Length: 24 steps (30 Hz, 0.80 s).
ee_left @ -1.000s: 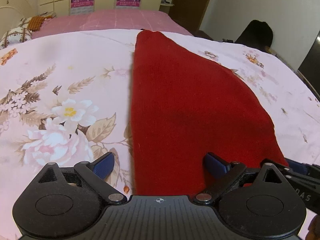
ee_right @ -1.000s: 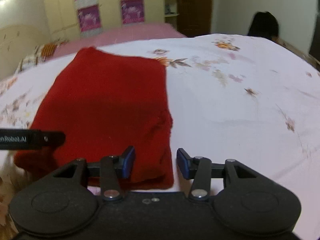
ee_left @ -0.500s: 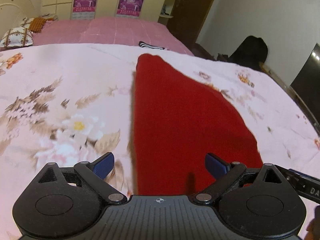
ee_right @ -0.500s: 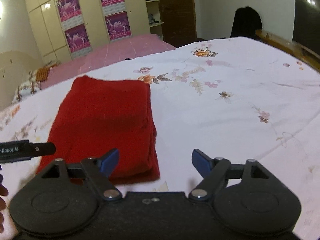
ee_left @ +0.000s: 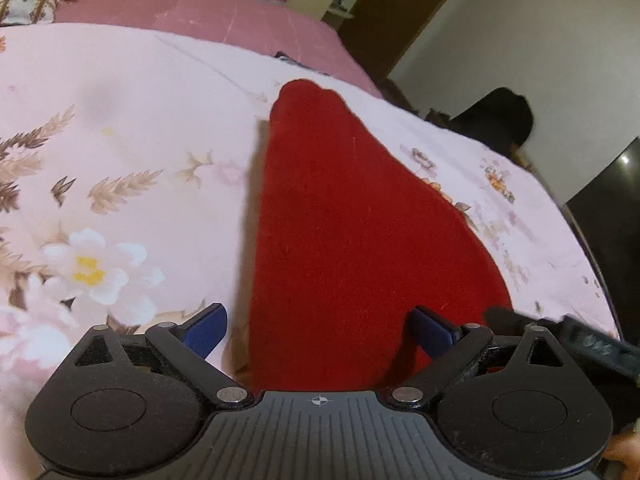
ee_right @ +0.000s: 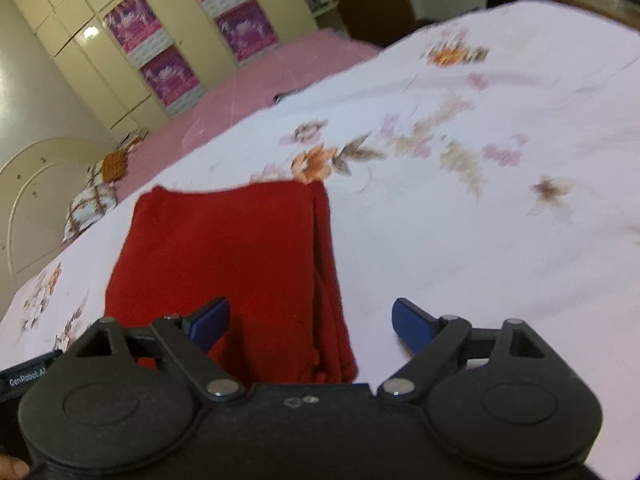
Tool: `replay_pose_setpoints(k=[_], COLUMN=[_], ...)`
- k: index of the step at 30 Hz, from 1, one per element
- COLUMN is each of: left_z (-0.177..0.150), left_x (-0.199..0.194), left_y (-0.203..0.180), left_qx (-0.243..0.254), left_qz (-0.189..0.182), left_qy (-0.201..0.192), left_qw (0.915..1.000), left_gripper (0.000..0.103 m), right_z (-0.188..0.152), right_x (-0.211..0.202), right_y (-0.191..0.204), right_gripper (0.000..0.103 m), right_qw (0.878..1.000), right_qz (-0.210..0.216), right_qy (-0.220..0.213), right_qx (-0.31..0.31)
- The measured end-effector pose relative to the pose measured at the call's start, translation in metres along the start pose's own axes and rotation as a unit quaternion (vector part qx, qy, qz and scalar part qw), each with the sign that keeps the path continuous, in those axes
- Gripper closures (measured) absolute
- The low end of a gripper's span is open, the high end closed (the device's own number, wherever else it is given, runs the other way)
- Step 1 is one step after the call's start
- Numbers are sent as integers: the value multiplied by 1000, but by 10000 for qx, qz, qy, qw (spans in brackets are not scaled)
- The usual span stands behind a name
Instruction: Fold small clothes
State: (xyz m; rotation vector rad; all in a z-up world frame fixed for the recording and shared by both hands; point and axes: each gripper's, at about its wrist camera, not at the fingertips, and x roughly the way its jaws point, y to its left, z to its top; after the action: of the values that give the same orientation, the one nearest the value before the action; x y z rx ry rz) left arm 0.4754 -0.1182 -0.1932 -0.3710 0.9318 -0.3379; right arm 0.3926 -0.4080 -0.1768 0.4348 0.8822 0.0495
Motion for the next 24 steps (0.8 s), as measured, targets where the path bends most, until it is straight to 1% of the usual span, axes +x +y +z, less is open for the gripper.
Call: replay_pose_setpoints(k=[2, 4, 5, 6, 7, 9, 10, 11, 12, 14, 15, 16, 18, 21, 24], left_z=[-1, -1, -1, -2, -2, -1, 0, 1, 1, 0, 0, -1, 0, 2, 4], left_x=[3, 5, 6, 6, 4, 3, 2, 0, -1, 0, 1, 2, -2, -10, -18], left_y=[-2, -6, -8, -12, -16, -19, -21, -22, -24, -26, -26, -26, -28, -30, -30], left_qx=[77, 103, 108, 134, 178, 172, 180, 209, 246, 344, 376, 368, 423, 511, 535], left_qz=[-68, -109, -152, -173, -105, -87, -64, -46, -29, 29, 45, 48, 67, 89, 49], left_qy=[-17, -34, -25, -17, -40, -25, -16, -12, -14, -37, -50, -64, -81, -125, -155], left_qw=[9999, 9999, 9998, 9998, 9998, 9998, 9998, 9998, 9997, 9994, 9993, 9993, 9991, 9986, 9984], left_gripper=[7, 7, 14, 16, 19, 25, 29, 34, 35, 35, 35, 36, 42, 47, 49], right_z=[-4, -5, -5, -5, -5, -6, -6, -5, -5, -7, -7, -7, -7, -7, -5], right_x=[6, 7, 7, 8, 10, 9, 8, 5, 2, -2, 2, 4, 2, -6, -14], right_y=[-4, -2, 0, 1, 2, 6, 7, 8, 10, 19, 20, 19, 18, 24, 33], right_gripper=[17, 19, 27, 47, 51, 54, 57, 64, 66, 67, 67, 67, 68, 70, 71], right_qw=[9998, 9996, 9994, 9987, 9976, 9980, 9979, 9976, 9976, 9978, 9980, 9982, 9984, 9982, 9974], right_qz=[200, 276, 339, 502, 688, 623, 644, 692, 688, 548, 500, 496, 515, 512, 589], right_qy=[7, -49, -49, 7, 95, 63, 65, 67, 55, -22, -40, -56, -95, -216, -308], right_qx=[-19, -71, -99, -83, 34, -42, -22, -12, -89, -371, -393, -348, -209, -221, -281])
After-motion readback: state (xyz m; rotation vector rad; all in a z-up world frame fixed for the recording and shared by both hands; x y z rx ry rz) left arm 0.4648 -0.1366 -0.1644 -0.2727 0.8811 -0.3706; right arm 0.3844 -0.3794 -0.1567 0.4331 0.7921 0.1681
